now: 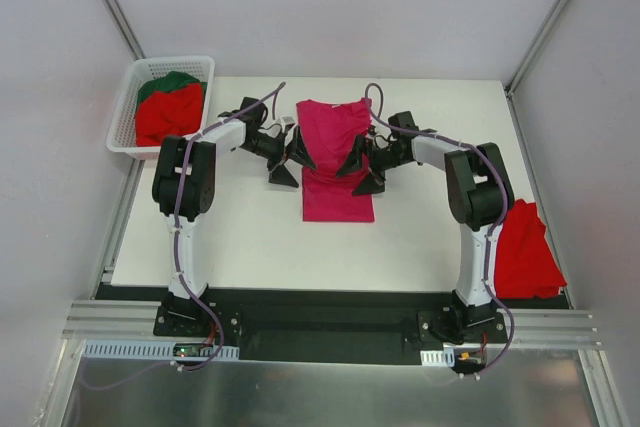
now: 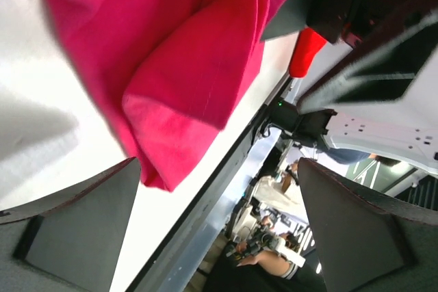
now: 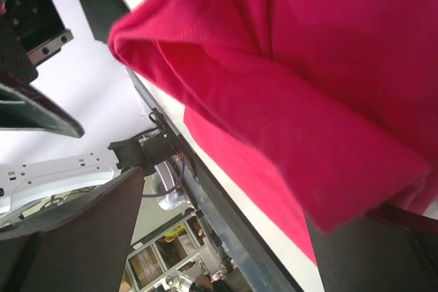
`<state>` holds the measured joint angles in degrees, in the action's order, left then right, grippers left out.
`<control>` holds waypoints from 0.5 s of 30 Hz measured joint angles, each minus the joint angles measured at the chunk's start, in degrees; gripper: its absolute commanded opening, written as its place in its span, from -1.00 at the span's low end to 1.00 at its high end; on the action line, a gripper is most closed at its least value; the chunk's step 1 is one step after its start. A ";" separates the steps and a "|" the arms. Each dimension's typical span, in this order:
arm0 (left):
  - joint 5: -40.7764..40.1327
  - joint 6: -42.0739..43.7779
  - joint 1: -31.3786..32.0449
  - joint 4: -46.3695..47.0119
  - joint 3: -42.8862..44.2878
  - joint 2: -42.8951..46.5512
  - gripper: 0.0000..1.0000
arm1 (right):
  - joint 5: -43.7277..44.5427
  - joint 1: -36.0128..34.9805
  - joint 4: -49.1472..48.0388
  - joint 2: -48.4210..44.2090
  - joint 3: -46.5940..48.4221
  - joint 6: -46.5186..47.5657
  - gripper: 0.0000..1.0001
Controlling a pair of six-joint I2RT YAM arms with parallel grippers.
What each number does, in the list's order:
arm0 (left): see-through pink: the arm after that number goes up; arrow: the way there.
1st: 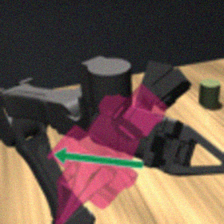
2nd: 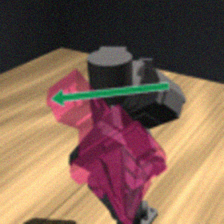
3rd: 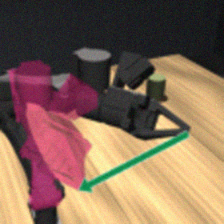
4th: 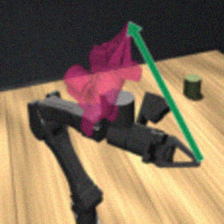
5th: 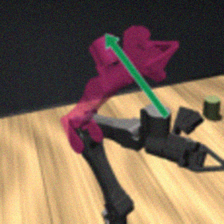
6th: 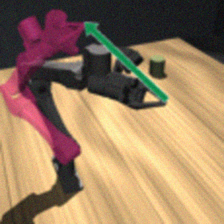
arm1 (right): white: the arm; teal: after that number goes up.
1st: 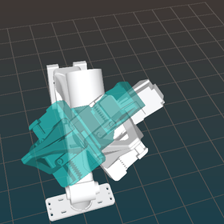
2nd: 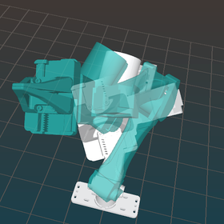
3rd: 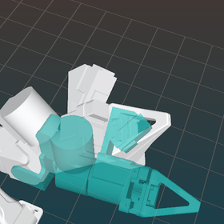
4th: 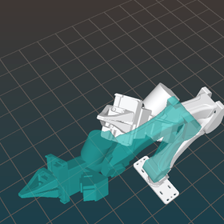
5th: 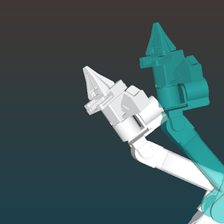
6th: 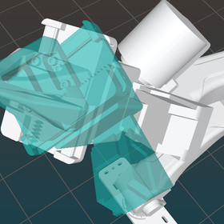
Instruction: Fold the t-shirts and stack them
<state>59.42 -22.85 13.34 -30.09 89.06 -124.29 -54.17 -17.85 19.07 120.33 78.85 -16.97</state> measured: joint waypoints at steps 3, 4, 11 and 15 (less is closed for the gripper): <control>0.02 0.22 -1.46 -0.04 -1.57 2.05 0.99 | 0.24 0.22 0.02 1.86 2.45 -0.09 0.91; 0.02 0.46 -1.95 -0.07 -2.32 3.02 0.99 | 0.26 0.26 0.02 2.54 3.50 -0.17 0.91; 0.07 1.68 -3.43 -0.04 -6.03 7.34 0.99 | 0.37 0.63 -0.22 5.79 7.80 -1.33 0.91; 0.09 2.38 -3.43 -0.17 -7.52 8.46 0.98 | 0.50 0.90 -0.37 6.08 8.85 -2.60 0.91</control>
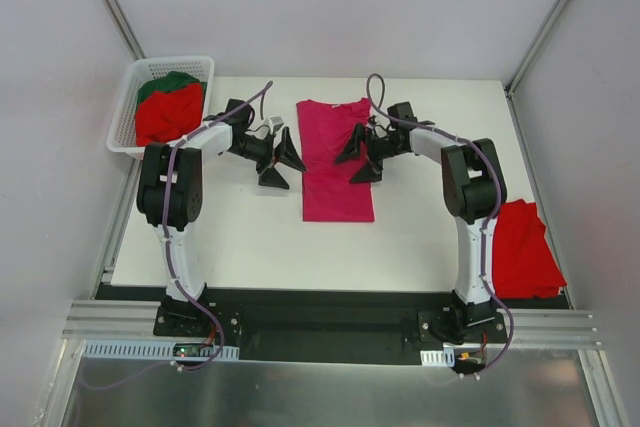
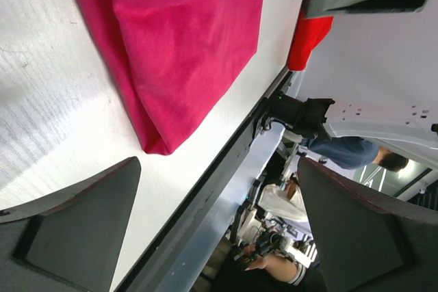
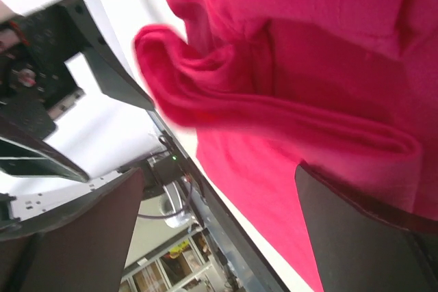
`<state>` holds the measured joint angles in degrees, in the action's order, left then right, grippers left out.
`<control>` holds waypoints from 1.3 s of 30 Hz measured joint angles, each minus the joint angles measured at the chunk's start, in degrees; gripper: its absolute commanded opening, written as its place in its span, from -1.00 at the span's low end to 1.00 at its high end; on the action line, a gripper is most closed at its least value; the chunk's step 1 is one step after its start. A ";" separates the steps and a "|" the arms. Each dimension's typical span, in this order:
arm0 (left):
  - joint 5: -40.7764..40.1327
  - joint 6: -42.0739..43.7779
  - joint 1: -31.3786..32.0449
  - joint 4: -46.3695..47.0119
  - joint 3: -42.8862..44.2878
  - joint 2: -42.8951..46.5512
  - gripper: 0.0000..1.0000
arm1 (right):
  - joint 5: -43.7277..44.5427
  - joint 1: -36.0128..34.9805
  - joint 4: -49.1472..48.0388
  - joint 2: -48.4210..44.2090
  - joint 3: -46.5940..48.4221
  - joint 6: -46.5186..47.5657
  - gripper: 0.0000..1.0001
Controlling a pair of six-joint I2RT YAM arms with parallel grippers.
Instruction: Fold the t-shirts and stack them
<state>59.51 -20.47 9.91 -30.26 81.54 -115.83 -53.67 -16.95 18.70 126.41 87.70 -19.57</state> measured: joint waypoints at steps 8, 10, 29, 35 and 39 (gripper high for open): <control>-0.04 0.37 0.00 -0.11 -1.79 0.15 0.99 | 0.28 0.92 -2.49 0.00 1.73 -3.76 0.91; -0.07 0.37 0.00 -0.09 -1.79 0.22 0.99 | 0.48 1.14 -3.08 -0.15 1.20 -3.76 0.91; 1.86 -6.64 -2.10 16.04 -21.57 8.17 0.98 | 5.77 5.64 -1.01 -25.64 -33.68 8.11 0.92; 3.19 -13.94 -2.08 28.55 -29.11 8.35 0.99 | 5.33 7.78 -3.02 -25.64 -35.91 8.52 0.89; 3.52 -19.06 -1.90 37.31 -30.93 8.33 0.99 | 5.49 9.29 -4.76 -25.64 -35.91 8.76 0.87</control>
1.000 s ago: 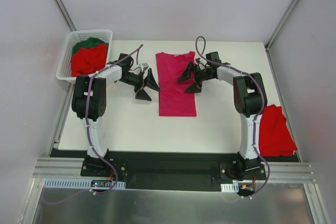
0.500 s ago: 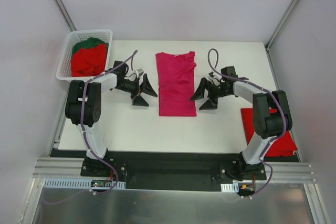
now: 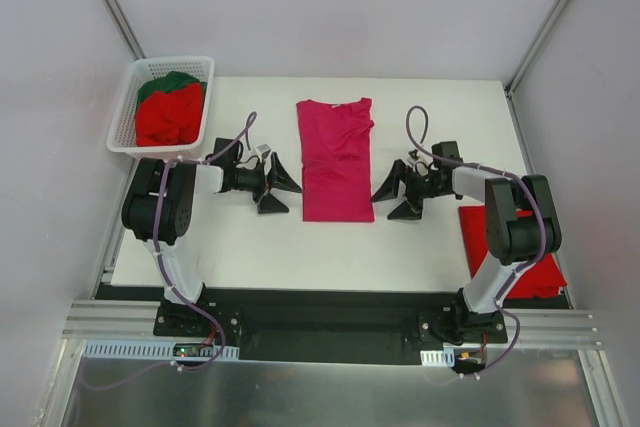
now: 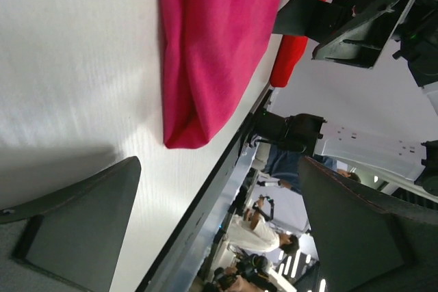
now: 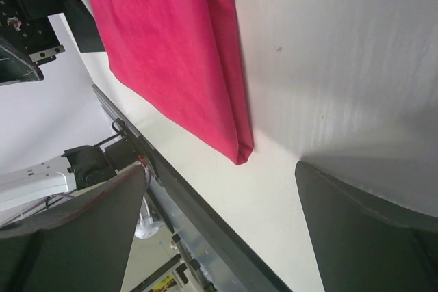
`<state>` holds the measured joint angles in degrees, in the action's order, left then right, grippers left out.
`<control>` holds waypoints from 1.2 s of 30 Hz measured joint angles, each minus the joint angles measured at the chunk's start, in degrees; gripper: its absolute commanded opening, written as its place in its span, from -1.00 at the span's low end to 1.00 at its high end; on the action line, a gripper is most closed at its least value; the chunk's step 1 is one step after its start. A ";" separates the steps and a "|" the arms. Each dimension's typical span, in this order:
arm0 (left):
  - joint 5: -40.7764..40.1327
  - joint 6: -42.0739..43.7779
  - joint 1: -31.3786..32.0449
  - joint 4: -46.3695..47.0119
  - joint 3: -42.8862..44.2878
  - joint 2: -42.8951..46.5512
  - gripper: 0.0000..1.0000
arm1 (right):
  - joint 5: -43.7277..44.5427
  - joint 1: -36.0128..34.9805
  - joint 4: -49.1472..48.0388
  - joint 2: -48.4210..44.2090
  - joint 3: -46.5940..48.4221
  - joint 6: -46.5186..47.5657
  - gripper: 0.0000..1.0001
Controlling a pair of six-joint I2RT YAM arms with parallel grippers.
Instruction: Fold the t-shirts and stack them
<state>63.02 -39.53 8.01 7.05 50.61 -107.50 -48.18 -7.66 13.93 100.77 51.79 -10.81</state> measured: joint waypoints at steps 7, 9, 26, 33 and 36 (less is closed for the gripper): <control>0.02 -6.73 2.93 12.20 -0.59 -1.70 0.99 | -0.90 0.46 -8.90 -0.02 -2.78 -3.63 0.75; 0.04 -8.63 4.07 15.23 -1.22 -2.75 0.99 | -1.57 0.46 -11.19 -0.04 -3.72 -4.96 0.74; 0.33 -12.70 5.57 25.62 -9.60 -0.31 0.99 | -3.32 -3.34 -20.74 -1.07 -9.11 -10.14 0.68; -0.44 -11.63 5.66 23.58 -10.60 1.01 0.99 | -3.41 -4.28 -21.73 -1.77 -10.36 -10.45 0.67; -0.57 -11.47 6.23 23.54 -10.62 1.03 0.99 | -3.45 -4.28 -21.84 -1.77 -10.40 -10.51 0.66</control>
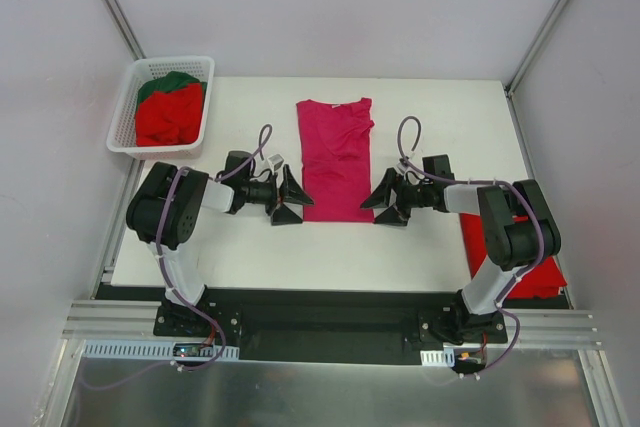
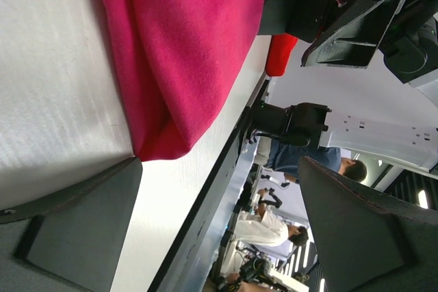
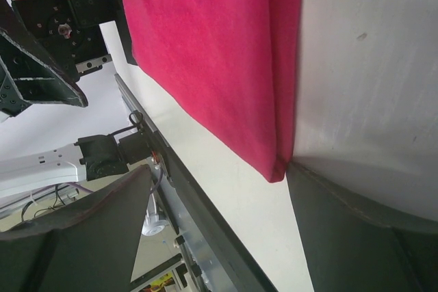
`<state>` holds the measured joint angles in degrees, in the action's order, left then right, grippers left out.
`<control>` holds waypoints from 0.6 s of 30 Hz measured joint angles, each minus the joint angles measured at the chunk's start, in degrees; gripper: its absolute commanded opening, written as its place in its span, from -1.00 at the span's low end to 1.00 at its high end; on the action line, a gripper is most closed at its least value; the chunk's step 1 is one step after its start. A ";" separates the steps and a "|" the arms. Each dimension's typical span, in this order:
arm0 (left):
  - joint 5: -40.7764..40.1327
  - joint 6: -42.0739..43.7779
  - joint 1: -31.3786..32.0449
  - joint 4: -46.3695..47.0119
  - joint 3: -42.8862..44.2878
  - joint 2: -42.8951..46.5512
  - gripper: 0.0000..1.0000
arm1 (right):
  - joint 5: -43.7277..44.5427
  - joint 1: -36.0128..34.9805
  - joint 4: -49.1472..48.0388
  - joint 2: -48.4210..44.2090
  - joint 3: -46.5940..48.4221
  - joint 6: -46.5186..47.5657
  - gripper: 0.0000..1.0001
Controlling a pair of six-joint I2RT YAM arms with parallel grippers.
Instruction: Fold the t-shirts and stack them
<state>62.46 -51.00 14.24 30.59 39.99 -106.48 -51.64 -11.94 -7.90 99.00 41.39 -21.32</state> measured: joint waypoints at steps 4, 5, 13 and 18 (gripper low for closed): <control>-0.09 0.04 0.85 0.00 0.00 0.00 0.99 | 0.04 0.00 -0.02 0.02 0.00 -0.02 0.65; -0.09 0.02 1.18 0.00 0.02 0.00 0.99 | 0.04 0.02 -0.02 0.02 0.00 -0.02 0.65; -0.11 -0.02 1.20 0.00 0.09 -0.04 0.99 | 0.17 0.13 0.04 0.07 0.00 -0.13 0.64; -0.13 -0.09 1.22 0.02 0.81 -0.79 0.74 | 0.17 0.17 0.00 0.17 0.00 -0.33 0.60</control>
<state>62.33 -51.09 15.46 30.61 40.80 -107.26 -51.46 -11.77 -7.90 99.18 41.39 -21.65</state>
